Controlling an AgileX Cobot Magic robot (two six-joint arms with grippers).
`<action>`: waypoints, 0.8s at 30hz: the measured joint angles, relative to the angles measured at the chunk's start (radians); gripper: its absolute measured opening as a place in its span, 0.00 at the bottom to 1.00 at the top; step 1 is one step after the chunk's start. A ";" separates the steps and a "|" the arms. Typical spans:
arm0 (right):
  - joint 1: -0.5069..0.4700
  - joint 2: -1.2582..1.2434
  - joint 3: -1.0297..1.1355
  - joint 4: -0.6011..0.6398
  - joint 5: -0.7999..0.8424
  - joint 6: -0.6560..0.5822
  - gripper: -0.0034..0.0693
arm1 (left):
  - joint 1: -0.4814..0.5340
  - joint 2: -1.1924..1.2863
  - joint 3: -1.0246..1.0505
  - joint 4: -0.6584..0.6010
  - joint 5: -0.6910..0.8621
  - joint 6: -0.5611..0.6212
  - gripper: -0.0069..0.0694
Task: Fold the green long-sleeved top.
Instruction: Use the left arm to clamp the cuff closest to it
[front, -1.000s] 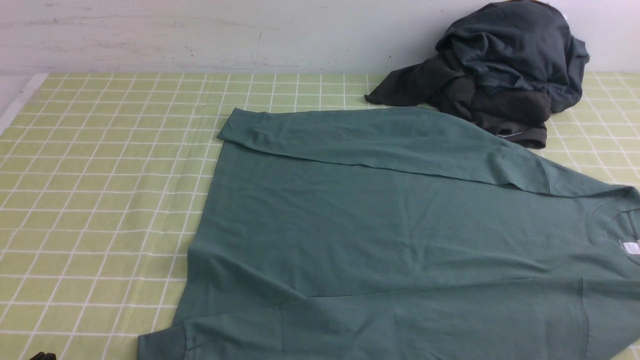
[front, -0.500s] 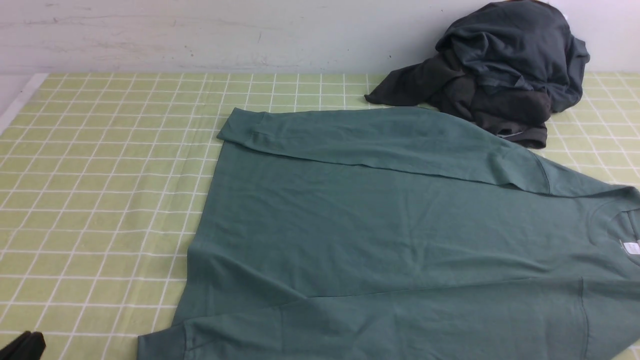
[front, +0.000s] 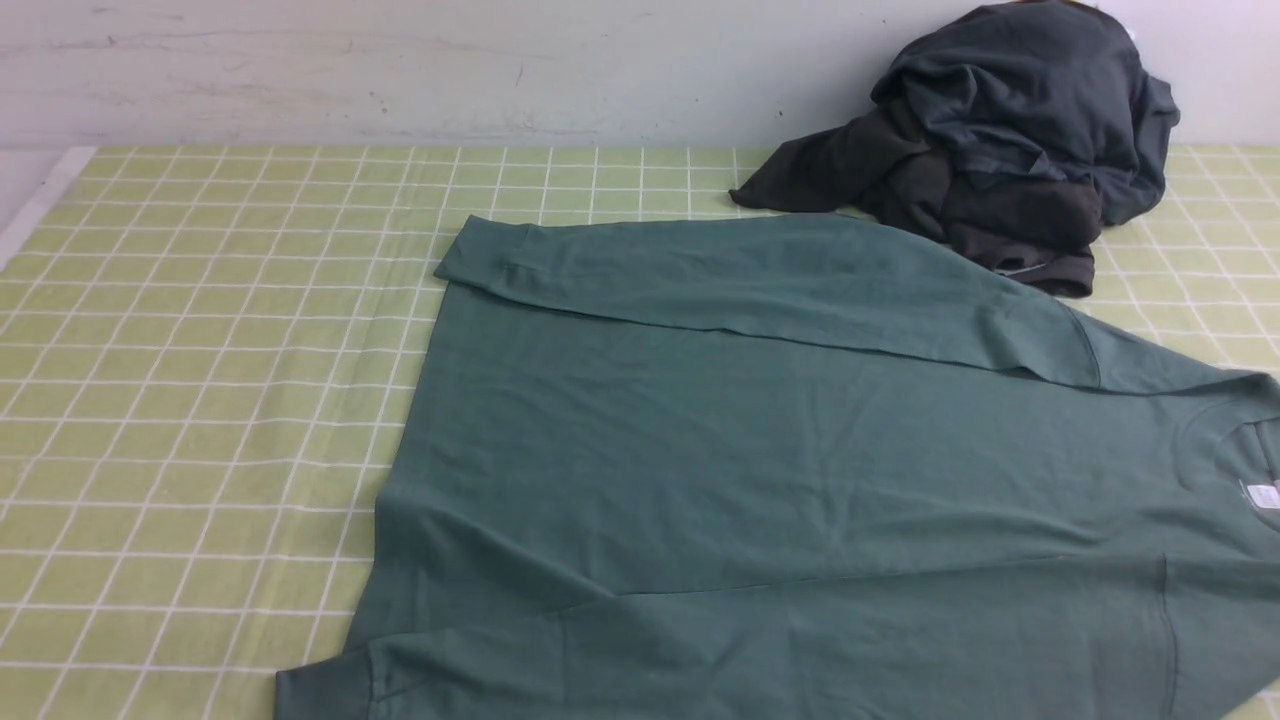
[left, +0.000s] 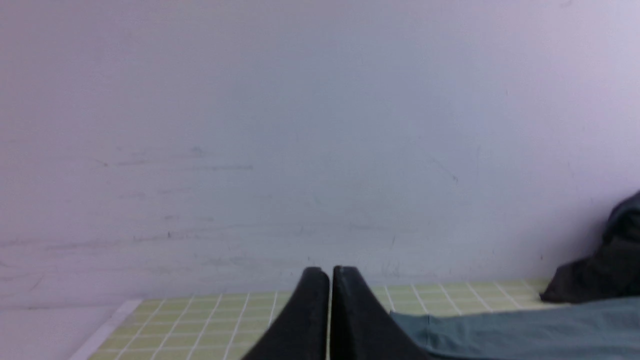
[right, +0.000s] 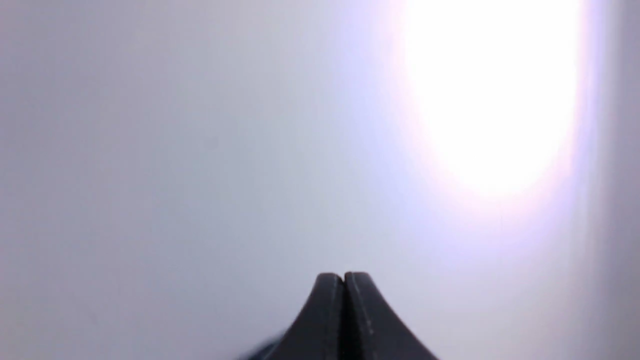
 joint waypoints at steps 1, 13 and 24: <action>0.000 0.000 0.000 0.000 -0.100 0.051 0.03 | 0.000 0.000 0.000 -0.002 -0.051 -0.051 0.09; 0.000 0.035 -0.305 -0.177 0.134 0.248 0.03 | 0.000 0.225 -0.435 0.181 0.104 -0.313 0.09; 0.076 0.446 -0.633 -0.205 1.048 0.176 0.03 | -0.041 0.819 -0.690 0.120 0.736 -0.321 0.09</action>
